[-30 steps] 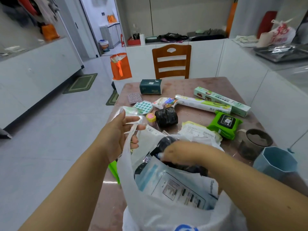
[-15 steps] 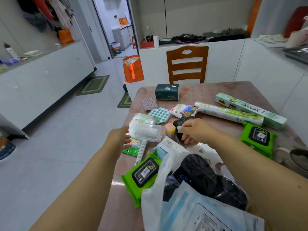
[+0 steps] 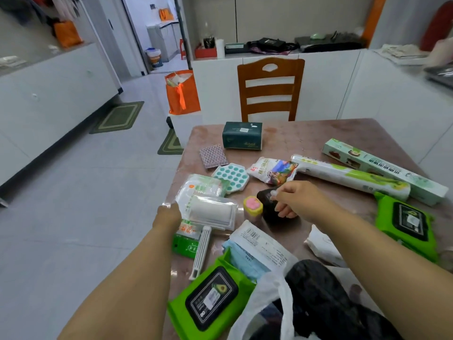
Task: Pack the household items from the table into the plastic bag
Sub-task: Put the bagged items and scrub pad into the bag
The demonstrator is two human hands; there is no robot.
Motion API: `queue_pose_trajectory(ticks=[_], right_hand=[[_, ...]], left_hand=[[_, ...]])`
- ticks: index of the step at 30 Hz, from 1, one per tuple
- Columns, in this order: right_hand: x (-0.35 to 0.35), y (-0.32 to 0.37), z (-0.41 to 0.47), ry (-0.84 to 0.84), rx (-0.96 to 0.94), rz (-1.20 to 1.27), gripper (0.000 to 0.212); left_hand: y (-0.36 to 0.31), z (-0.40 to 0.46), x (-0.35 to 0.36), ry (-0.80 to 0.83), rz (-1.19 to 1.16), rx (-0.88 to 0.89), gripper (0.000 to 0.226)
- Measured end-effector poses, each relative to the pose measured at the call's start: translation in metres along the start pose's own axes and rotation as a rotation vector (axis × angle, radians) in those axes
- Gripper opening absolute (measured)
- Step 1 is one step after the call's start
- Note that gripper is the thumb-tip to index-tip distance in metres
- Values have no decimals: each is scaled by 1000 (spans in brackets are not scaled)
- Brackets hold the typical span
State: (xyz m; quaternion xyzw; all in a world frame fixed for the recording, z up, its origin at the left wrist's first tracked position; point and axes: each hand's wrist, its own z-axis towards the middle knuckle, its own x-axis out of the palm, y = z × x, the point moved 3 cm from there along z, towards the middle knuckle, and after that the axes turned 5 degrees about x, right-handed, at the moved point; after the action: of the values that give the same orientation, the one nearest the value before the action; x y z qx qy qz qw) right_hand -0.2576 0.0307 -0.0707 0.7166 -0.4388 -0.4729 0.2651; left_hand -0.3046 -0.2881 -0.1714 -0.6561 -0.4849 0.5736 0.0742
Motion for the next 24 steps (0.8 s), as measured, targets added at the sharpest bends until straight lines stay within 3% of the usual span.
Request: queue_pose_trajectory(ticks=[5,8,12,15,18,21,24], right_hand=[[3,-1,18,13,27,-16,14],[8,-3,26,37,32,-15,14],[7,-7,32,48,47,28,16],[1,-7,35,11,61,65,15],[-7,-6,42,-70,111,146,13],[-24,-8,57,-164,222,255,15],[-37,-13,67,-192,323,440,27]], left_hand=[[-2,28,-2,5,-25,2,54],[-18,19,-8,53,-169,-1,42],[-59,14,-33,-9,-172,263,15],[-105,1,-59,-128,-196,453,36],[-146,-22,-71,-184,-265,562,33],[-167,-37,-58,-134,-415,545,23],[-168,-46,-27,66,-630,371,16]])
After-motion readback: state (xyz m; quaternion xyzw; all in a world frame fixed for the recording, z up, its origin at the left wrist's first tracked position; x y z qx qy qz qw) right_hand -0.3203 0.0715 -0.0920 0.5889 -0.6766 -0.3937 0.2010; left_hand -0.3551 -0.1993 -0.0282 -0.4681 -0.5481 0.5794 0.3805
